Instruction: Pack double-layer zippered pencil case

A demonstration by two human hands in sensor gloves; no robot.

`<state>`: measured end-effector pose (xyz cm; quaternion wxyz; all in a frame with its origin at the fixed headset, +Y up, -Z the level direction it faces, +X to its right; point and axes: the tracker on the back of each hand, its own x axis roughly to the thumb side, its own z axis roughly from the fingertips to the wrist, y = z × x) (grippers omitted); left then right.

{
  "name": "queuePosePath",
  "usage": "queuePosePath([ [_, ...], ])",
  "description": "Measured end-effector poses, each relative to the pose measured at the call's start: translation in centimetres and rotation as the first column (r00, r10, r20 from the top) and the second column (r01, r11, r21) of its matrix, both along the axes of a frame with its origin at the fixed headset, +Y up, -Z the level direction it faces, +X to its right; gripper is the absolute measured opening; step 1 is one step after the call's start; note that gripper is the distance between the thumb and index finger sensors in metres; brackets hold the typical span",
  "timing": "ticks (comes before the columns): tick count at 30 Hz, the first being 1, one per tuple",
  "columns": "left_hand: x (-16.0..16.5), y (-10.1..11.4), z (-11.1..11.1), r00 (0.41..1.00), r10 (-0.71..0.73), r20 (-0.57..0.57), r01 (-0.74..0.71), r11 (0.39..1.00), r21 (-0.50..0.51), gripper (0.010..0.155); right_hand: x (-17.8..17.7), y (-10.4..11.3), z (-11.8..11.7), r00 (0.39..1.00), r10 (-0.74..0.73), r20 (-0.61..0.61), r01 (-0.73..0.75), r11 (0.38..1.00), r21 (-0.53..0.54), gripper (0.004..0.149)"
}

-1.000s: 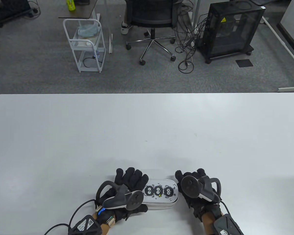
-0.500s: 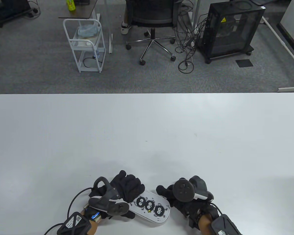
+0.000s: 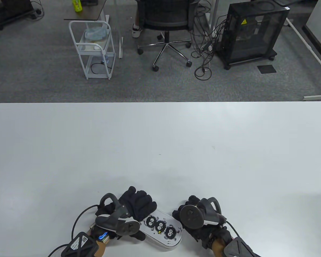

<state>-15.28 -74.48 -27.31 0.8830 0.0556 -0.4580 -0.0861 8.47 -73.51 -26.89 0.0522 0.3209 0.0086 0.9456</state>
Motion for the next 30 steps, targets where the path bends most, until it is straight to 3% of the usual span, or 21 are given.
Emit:
queuePosePath([
  [4,-0.5,0.0,-1.0,0.99,0.081,-0.115,-0.096,0.987,-0.127,0.097,2.2,0.1,-1.0,0.995,0.005,0.103,-0.008,1.0,0.027,0.045],
  [11,0.2,0.2,-1.0,0.954,0.019,-0.301,-0.019,1.0,0.004,0.096,3.6,0.4,-1.4,0.975,0.038,0.22,-0.069,0.989,0.132,0.045],
  [15,0.1,0.3,-1.7,0.909,0.034,-0.415,-0.05,0.998,-0.029,0.096,2.6,0.3,-0.6,0.982,-0.013,0.189,-0.002,0.997,0.077,0.046],
  [20,0.1,0.2,-1.6,0.891,0.1,-0.442,-0.136,0.99,-0.049,0.094,0.4,0.4,0.1,0.979,0.038,0.2,-0.055,0.995,0.079,0.048],
  [26,0.9,0.5,-0.9,0.863,0.204,-0.462,-0.27,0.959,-0.081,0.09,-1.5,-0.1,0.1,0.937,-0.074,0.342,0.049,0.995,0.084,0.049],
  [28,1.5,0.7,-0.5,0.862,0.256,-0.438,-0.336,0.935,-0.114,0.084,-2.4,-0.7,-0.1,0.928,-0.122,0.353,0.119,0.992,0.029,0.049],
  [30,2.1,0.7,0.1,0.876,0.269,-0.4,-0.346,0.929,-0.132,0.079,-3.0,-1.0,0.1,0.934,-0.114,0.337,0.108,0.993,0.039,0.049],
])
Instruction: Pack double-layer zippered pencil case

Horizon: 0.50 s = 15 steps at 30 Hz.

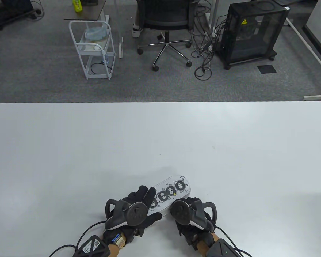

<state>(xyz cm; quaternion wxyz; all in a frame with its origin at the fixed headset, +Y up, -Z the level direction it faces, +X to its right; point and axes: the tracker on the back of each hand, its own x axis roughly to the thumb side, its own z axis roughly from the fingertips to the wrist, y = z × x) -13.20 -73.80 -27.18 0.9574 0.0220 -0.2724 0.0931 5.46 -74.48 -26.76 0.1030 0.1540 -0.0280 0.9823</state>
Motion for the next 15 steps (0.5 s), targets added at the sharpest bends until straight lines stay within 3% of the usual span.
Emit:
queuePosePath([
  [2,-0.1,0.3,0.4,0.999,-0.025,0.04,0.024,0.999,0.024,0.075,0.3,0.2,0.1,1.0,0.011,-0.015,-0.011,1.0,0.011,0.049],
  [6,-1.6,1.7,0.0,0.984,0.143,0.107,-0.144,0.99,0.001,0.056,2.3,-0.3,-0.5,0.967,-0.252,0.032,0.254,0.949,-0.186,0.049],
  [7,-2.1,1.9,-0.2,0.973,0.182,0.143,-0.179,0.983,-0.03,0.055,3.0,-0.4,-0.8,0.961,-0.271,0.045,0.275,0.94,-0.202,0.049],
  [9,-2.8,1.8,-0.4,0.977,0.185,0.105,-0.182,0.983,-0.038,0.052,3.9,-0.4,-1.3,0.962,-0.266,0.069,0.274,0.946,-0.176,0.048],
  [12,-3.4,1.5,-0.7,0.991,-0.13,0.015,0.126,0.978,0.165,0.054,4.6,-0.3,-2.0,0.969,-0.233,0.082,0.242,0.962,-0.128,0.047],
  [14,-2.9,1.1,-0.5,0.958,-0.286,0.029,0.272,0.934,0.232,0.078,4.6,-0.4,-2.1,0.966,-0.235,0.104,0.247,0.962,-0.115,0.047],
  [15,-2.3,1.0,-0.2,0.956,-0.288,0.06,0.266,0.932,0.245,0.078,4.5,-0.5,-2.2,0.965,-0.235,0.113,0.247,0.963,-0.107,0.047],
])
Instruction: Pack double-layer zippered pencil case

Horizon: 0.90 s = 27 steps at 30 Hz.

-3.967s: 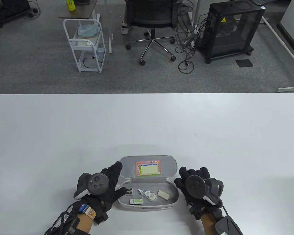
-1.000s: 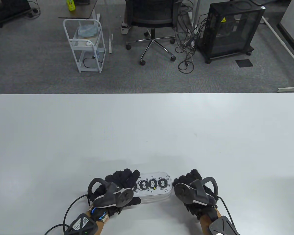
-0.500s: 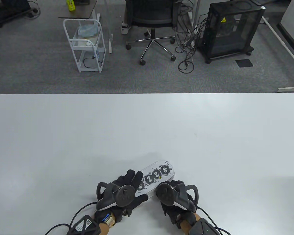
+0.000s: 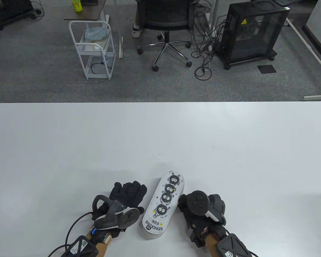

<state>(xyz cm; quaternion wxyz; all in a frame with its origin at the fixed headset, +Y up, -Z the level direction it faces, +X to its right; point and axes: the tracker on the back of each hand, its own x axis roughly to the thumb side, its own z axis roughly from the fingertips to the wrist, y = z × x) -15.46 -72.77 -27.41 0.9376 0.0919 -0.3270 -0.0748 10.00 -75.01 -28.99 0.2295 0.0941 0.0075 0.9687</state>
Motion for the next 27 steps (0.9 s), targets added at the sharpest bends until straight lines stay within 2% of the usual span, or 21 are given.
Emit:
queuePosePath([
  [2,1.2,0.1,0.5,0.999,0.01,0.044,-0.011,1.0,0.008,0.085,0.0,-0.1,-0.3,1.0,0.014,0.002,-0.014,1.0,0.006,0.048],
  [5,3.3,-0.1,1.1,0.993,-0.016,0.119,0.014,1.0,0.021,0.099,-0.1,-0.4,-0.7,0.999,-0.033,-0.021,0.032,0.999,-0.042,0.047],
  [6,4.1,-0.4,1.2,0.989,-0.001,0.146,0.004,1.0,-0.02,0.102,-0.2,-0.7,-0.8,0.998,-0.064,-0.028,0.062,0.995,-0.076,0.047],
  [7,4.9,-1.0,1.2,0.983,0.033,0.18,-0.01,0.992,-0.124,0.107,-0.5,-1.0,-0.9,0.993,-0.072,-0.091,0.062,0.992,-0.111,0.047],
  [9,6.0,-1.9,1.2,0.975,0.024,0.219,0.036,0.964,-0.264,0.114,-1.2,-1.0,-1.0,0.984,-0.059,-0.168,0.037,0.991,-0.131,0.047],
  [10,6.4,-2.2,1.3,0.976,-0.019,0.215,0.08,0.956,-0.281,0.116,-1.6,-0.9,-1.0,0.98,-0.036,-0.194,0.012,0.992,-0.122,0.047],
  [11,6.3,-1.9,1.4,0.976,-0.068,0.206,0.112,0.971,-0.21,0.117,-1.7,-0.8,-0.9,0.981,0.002,-0.192,-0.022,0.995,-0.101,0.047],
  [12,6.4,-1.7,1.3,0.963,-0.091,0.255,0.132,0.98,-0.147,0.118,-2.0,-0.7,-0.9,0.977,0.005,-0.213,-0.024,0.996,-0.087,0.047],
  [13,6.5,-1.7,1.3,0.958,-0.113,0.265,0.15,0.981,-0.124,0.118,-2.1,-0.7,-0.9,0.975,0.006,-0.221,-0.026,0.996,-0.089,0.047],
  [17,6.4,-1.8,1.0,0.954,-0.136,0.269,0.186,0.968,-0.171,0.116,-2.7,-0.7,-0.8,0.965,0.028,-0.259,-0.052,0.995,-0.087,0.047],
  [23,6.4,-1.4,1.0,0.942,-0.199,0.269,0.236,0.965,-0.115,0.114,-3.3,-0.7,-0.4,0.955,0.07,-0.288,-0.092,0.994,-0.066,0.047],
  [27,5.8,-1.6,1.0,0.949,-0.176,0.261,0.214,0.969,-0.125,0.11,-3.4,-0.4,0.1,0.929,0.16,-0.334,-0.165,0.986,0.014,0.047],
])
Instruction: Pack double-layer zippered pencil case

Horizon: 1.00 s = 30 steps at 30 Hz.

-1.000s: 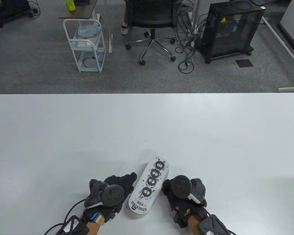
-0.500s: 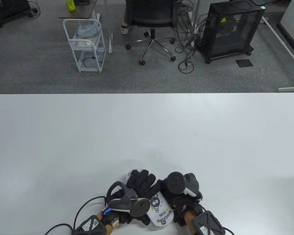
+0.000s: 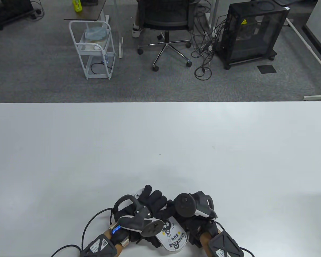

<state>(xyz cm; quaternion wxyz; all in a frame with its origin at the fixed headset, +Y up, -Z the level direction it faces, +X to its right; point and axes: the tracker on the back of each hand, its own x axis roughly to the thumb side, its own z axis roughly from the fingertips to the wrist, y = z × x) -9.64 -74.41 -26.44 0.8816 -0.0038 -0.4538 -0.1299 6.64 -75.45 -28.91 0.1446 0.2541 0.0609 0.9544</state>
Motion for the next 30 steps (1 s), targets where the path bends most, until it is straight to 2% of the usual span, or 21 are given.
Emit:
queuePosePath([
  [2,-0.3,0.0,-0.1,1.0,0.021,-0.011,-0.021,1.0,0.01,0.11,0.2,0.3,0.3,0.998,0.046,-0.031,-0.044,0.997,0.061,0.047],
  [4,-0.8,0.0,-0.6,0.998,0.016,-0.067,-0.016,1.0,0.014,0.11,0.9,0.6,0.5,0.995,0.081,-0.05,-0.076,0.992,0.096,0.047],
  [9,-2.8,0.2,-1.8,0.974,0.034,-0.222,-0.033,0.999,0.011,0.106,3.4,1.2,0.3,0.999,0.043,0.01,-0.044,0.983,0.177,0.045],
  [11,-4.1,0.2,-2.4,0.955,0.029,-0.294,-0.037,0.999,-0.022,0.1,4.5,1.3,0.0,0.997,0.059,0.051,-0.069,0.97,0.234,0.046],
  [13,-5.5,0.4,-2.7,0.943,0.081,-0.323,-0.114,0.99,-0.084,0.098,4.8,1.3,-0.3,0.996,0.03,0.082,-0.048,0.972,0.232,0.046],
  [16,-6.6,0.2,-2.8,0.926,0.122,-0.356,-0.186,0.971,-0.152,0.095,4.8,1.4,-0.4,0.988,0.088,0.128,-0.121,0.953,0.277,0.046],
  [17,-6.8,0.2,-2.9,0.922,0.136,-0.361,-0.197,0.971,-0.136,0.095,4.7,1.5,-0.5,0.984,0.099,0.146,-0.138,0.949,0.284,0.046],
  [19,-6.6,0.3,-2.8,0.913,0.189,-0.361,-0.212,0.977,-0.024,0.099,4.8,1.5,-0.6,0.978,0.104,0.179,-0.154,0.943,0.295,0.046],
  [21,-5.8,0.3,-3.0,0.916,0.163,-0.366,-0.153,0.987,0.058,0.1,5.2,1.7,-0.6,0.97,0.115,0.216,-0.177,0.938,0.298,0.046],
  [26,-5.0,0.0,-3.7,0.878,0.183,-0.442,-0.159,0.983,0.093,0.103,5.1,2.1,0.2,0.955,0.137,0.263,-0.211,0.937,0.279,0.047],
  [27,-5.0,0.0,-3.8,0.867,0.179,-0.465,-0.153,0.984,0.094,0.103,4.6,2.2,0.6,0.956,0.168,0.241,-0.242,0.914,0.324,0.047],
  [30,-5.1,0.0,-4.0,0.858,0.173,-0.484,-0.146,0.985,0.093,0.103,2.9,2.3,1.4,0.949,0.251,0.191,-0.307,0.877,0.371,0.047],
])
